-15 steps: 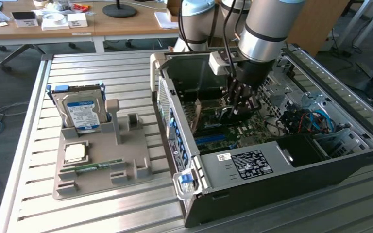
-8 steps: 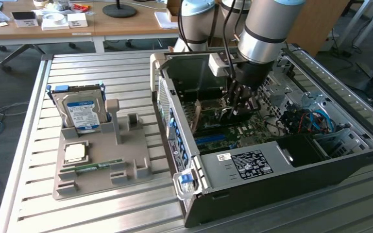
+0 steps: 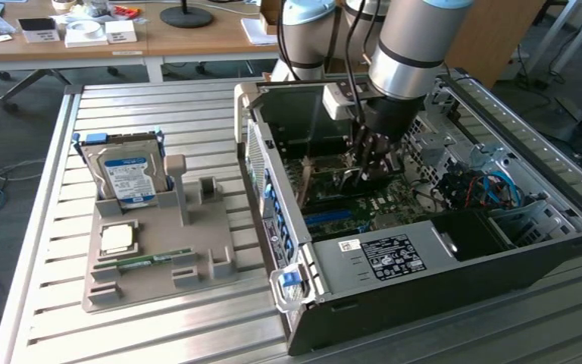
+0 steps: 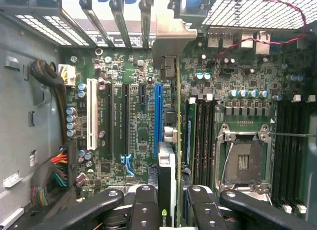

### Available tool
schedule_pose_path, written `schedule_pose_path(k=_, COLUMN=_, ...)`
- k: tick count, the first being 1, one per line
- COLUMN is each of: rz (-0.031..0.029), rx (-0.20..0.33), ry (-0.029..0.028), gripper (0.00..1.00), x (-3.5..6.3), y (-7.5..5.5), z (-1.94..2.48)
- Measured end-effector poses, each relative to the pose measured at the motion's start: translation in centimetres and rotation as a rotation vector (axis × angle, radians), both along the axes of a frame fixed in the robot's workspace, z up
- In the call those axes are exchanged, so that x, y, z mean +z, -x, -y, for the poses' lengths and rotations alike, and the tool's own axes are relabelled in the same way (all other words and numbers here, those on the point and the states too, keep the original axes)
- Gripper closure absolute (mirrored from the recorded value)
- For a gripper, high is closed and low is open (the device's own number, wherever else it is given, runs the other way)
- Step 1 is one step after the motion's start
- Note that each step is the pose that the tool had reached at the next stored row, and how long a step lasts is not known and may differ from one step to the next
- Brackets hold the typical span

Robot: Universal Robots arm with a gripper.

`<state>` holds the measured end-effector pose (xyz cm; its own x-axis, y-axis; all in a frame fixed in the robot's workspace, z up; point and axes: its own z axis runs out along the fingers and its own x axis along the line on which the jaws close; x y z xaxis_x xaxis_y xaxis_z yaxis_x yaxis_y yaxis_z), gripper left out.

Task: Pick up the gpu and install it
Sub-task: 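Insert the gpu into the slot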

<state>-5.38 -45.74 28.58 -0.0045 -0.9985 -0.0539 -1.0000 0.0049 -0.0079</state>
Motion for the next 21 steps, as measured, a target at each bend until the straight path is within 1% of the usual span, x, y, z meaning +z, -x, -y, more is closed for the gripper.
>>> schedule_pose_path(k=3, rz=0.0, rx=0.001, ry=0.0, gripper=0.73, x=-0.04, y=0.08, z=0.04)
schedule_pose_path(k=7, rz=0.0, rx=0.004, ry=-0.0001, gripper=0.73, x=-0.11, y=0.18, z=0.35)
schedule_pose_path(k=11, rz=0.0, rx=0.006, ry=0.0001, gripper=0.73, x=-0.34, y=0.25, z=0.35)
schedule_pose_path(k=21, rz=0.0001, rx=0.006, ry=-0.0001, gripper=0.73, x=-0.5, y=0.44, z=0.34)
